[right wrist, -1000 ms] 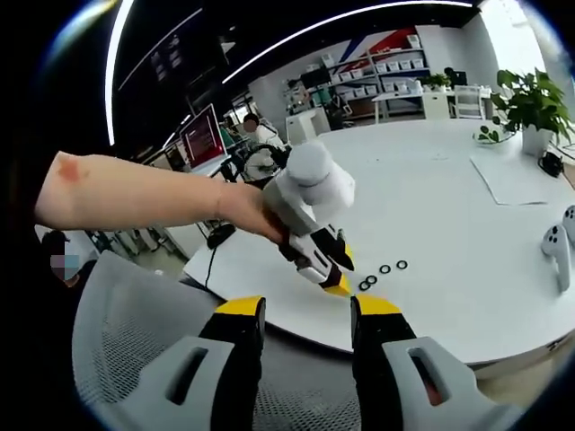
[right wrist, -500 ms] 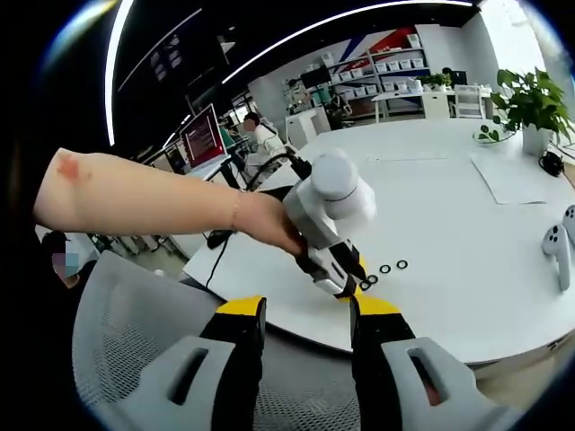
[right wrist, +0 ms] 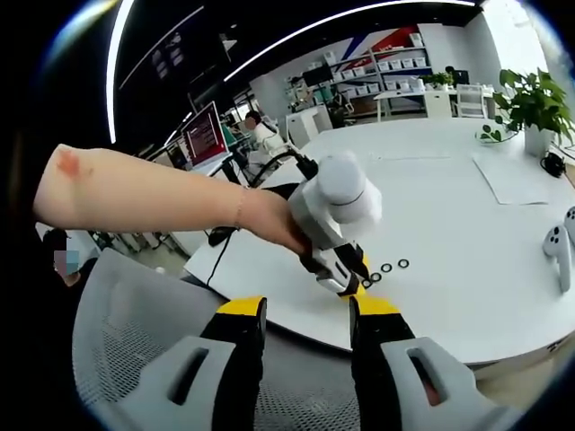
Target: Place the washer onto the threaded stud by aligning its center hole with the stud, sliding it down to the base, and recovering from edge contact or off-axis alignment until the washer reaches the visible bottom stop.
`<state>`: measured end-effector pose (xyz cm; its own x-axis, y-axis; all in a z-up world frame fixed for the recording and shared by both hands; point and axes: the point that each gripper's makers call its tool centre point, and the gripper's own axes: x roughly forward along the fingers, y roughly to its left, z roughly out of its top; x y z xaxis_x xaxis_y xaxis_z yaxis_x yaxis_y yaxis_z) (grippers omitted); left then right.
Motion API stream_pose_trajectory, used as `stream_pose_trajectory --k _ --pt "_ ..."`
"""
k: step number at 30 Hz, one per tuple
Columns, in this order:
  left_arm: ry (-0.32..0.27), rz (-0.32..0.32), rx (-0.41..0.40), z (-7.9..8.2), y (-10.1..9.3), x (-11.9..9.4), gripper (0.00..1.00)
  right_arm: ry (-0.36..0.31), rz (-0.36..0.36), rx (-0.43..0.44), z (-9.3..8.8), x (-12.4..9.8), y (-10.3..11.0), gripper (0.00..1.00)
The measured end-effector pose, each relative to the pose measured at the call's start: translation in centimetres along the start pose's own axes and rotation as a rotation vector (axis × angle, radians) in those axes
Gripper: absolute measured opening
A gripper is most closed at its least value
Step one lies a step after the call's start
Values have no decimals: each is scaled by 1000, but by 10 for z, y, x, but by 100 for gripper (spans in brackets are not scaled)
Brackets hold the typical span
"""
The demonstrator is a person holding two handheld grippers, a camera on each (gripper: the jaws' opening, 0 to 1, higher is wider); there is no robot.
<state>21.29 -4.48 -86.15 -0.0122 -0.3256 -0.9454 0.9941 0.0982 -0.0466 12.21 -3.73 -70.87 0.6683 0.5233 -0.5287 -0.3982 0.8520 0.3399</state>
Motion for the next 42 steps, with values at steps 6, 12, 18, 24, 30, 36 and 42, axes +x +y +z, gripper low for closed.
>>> stream_pose_trajectory --k 6,12,18,24,30,36,42 --pt "7 9 9 -4 2 -3 22 -3 2 0 0 0 0 39" --pt "-29 33 5 4 8 -4 20 -5 4 0 1 0 0 39" --pt "-1 37 6 -3 9 0 17 -6 4 1 1 0 0 40" --pt "-3 60 63 -5 11 0 13 -9 5 2 1 0 1 40" --pt "-5 46 74 -5 9 1 13 -8 5 1 1 0 1 40" --pt "10 67 149 -4 7 2 9 -10 3 3 1 0 1 40" --pt "-1 83 133 -5 8 0 9 -11 3 3 2 -1 1 40"
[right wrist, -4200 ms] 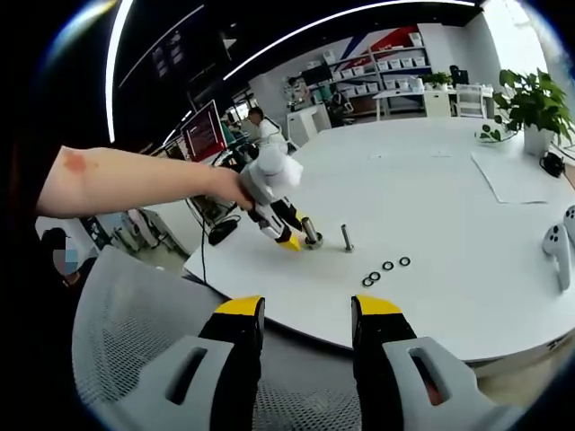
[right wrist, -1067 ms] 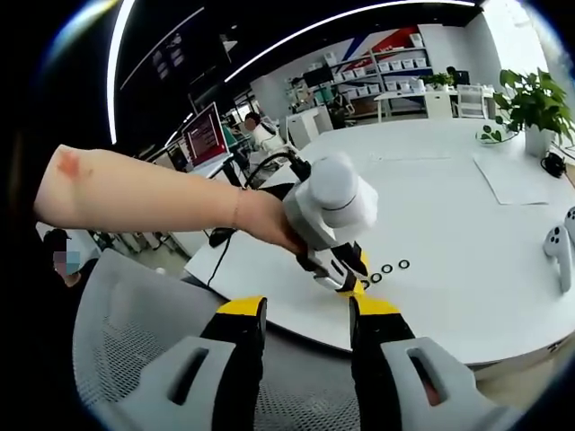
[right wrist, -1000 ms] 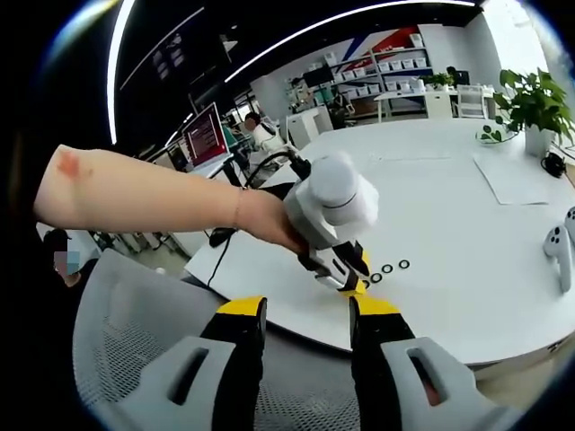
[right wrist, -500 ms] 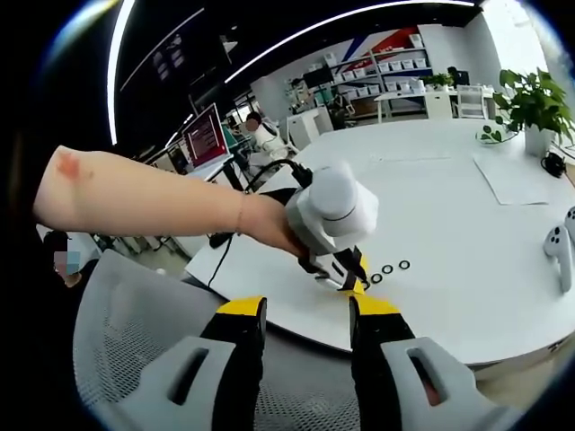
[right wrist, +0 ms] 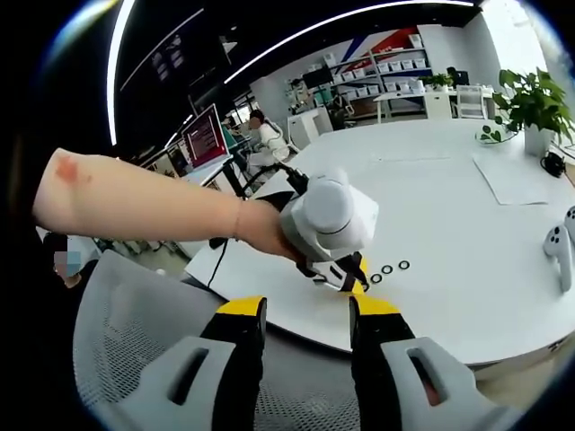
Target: Place the washer onto the threaded stud by aligning its center hole with the stud, sliding it down to the base, and recovering from edge contact or off-axis alignment until the washer reaches the visible bottom stop.
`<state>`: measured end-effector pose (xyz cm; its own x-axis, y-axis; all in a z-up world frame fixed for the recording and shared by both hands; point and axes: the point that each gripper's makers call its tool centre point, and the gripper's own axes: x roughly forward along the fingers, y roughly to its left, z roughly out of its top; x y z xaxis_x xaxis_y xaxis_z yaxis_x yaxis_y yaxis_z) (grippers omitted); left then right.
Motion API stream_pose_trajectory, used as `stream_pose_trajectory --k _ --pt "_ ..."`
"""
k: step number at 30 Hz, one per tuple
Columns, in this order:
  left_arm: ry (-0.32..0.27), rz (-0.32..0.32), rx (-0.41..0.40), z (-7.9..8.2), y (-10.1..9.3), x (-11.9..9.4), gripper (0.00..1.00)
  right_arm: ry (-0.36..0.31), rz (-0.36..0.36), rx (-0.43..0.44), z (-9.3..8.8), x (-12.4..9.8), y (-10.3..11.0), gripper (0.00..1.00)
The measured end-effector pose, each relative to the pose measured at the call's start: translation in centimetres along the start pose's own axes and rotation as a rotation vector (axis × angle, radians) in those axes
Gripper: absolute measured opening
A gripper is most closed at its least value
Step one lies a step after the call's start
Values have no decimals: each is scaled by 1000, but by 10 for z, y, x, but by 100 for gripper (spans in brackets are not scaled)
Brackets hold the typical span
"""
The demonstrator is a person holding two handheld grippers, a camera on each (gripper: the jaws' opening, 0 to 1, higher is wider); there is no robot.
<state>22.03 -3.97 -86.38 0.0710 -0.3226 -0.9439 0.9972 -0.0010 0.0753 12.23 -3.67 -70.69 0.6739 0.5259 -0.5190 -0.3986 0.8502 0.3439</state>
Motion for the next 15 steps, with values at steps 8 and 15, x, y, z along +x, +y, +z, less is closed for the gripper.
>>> stream_pose_trajectory --k 8,15 --pt "-36 33 -43 -2 1 -7 9 -1 1 -1 0 0 0 40" --pt "-27 35 -64 -10 1 -22 9 -3 3 -2 1 0 0 40"
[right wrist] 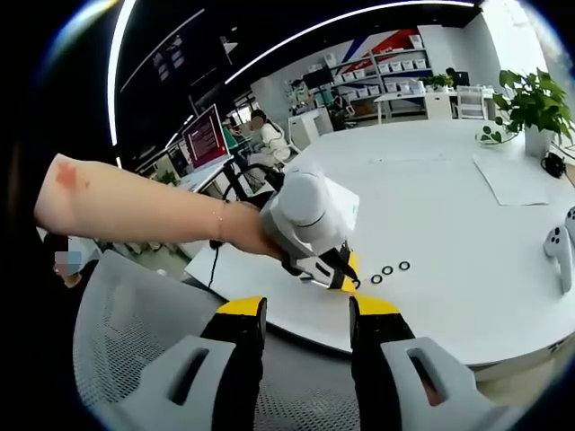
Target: Place the washer onto the threaded stud by aligning its center hole with the stud, sliding it down to the base, and recovering from edge contact or off-axis alignment until the washer reaches the visible bottom stop.
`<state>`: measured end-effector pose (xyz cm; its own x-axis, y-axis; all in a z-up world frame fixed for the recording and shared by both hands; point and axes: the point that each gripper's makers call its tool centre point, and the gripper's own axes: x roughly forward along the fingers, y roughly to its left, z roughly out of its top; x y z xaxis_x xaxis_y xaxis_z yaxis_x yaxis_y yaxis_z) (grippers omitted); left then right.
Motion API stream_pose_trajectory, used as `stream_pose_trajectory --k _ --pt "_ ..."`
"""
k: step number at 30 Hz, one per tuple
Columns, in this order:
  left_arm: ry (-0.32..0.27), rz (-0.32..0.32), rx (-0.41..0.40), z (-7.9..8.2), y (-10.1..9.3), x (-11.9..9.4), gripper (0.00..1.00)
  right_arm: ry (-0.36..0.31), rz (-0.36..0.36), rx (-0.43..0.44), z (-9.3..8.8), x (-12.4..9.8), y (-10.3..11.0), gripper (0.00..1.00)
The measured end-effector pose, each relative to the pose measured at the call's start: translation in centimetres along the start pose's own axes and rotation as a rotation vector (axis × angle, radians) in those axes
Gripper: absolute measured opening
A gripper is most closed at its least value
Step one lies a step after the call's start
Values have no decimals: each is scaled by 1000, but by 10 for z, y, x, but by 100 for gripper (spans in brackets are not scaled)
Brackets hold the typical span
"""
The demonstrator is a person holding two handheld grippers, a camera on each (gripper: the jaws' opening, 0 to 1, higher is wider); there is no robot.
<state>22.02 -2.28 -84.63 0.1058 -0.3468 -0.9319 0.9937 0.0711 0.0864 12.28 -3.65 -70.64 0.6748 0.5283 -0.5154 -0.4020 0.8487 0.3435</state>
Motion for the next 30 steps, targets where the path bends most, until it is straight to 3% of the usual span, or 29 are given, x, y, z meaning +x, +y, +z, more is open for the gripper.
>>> stream_pose_trajectory --k 16,30 --pt "-17 13 -46 -11 12 -39 8 4 1 -3 -1 0 0 39" --pt "-33 53 -59 -11 38 -59 8 11 -1 -5 -1 0 0 39"
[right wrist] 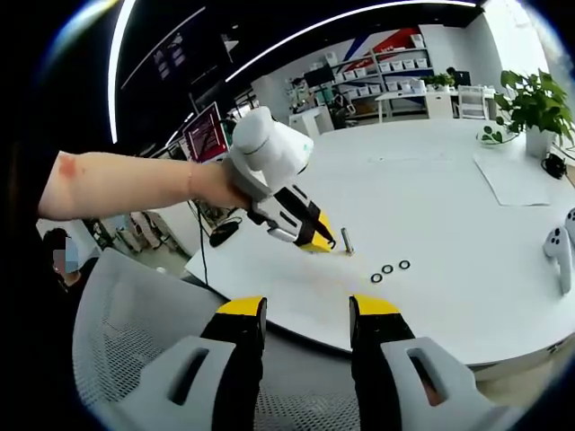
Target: Place the washer onto the threaded stud by aligning its center hole with the stud, sliding it down to the base, and recovering from edge contact or off-axis alignment until the washer reaches the visible bottom stop.
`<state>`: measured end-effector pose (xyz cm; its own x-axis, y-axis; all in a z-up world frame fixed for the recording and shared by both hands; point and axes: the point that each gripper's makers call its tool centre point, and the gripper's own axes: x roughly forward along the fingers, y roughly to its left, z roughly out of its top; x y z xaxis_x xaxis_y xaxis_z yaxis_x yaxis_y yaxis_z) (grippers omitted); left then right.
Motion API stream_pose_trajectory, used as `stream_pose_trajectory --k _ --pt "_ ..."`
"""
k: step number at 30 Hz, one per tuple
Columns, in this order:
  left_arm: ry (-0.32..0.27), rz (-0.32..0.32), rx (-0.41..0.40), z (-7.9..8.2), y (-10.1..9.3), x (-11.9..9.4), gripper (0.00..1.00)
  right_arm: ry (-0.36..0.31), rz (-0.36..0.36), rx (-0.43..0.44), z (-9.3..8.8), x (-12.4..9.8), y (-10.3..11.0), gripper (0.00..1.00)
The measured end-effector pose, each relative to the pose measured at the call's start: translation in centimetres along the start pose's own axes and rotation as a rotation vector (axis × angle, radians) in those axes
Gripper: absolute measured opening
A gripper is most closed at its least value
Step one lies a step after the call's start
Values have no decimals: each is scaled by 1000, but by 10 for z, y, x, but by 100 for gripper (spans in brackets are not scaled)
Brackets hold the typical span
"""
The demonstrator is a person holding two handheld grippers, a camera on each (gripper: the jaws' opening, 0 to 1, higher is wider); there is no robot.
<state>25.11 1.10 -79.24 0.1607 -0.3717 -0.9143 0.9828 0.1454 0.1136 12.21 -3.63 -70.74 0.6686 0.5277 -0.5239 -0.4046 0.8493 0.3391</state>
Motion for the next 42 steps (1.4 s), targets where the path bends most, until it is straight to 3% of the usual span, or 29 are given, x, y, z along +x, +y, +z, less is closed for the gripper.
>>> stream_pose_trajectory --k 16,32,42 --pt "0 52 -28 1 29 9 8 0 -8 4 0 0 -1 39" --pt "8 61 -44 1 40 19 8 -6 -6 6 0 0 -1 39" --pt "10 46 -42 4 37 22 8 -4 -2 4 0 0 0 39"
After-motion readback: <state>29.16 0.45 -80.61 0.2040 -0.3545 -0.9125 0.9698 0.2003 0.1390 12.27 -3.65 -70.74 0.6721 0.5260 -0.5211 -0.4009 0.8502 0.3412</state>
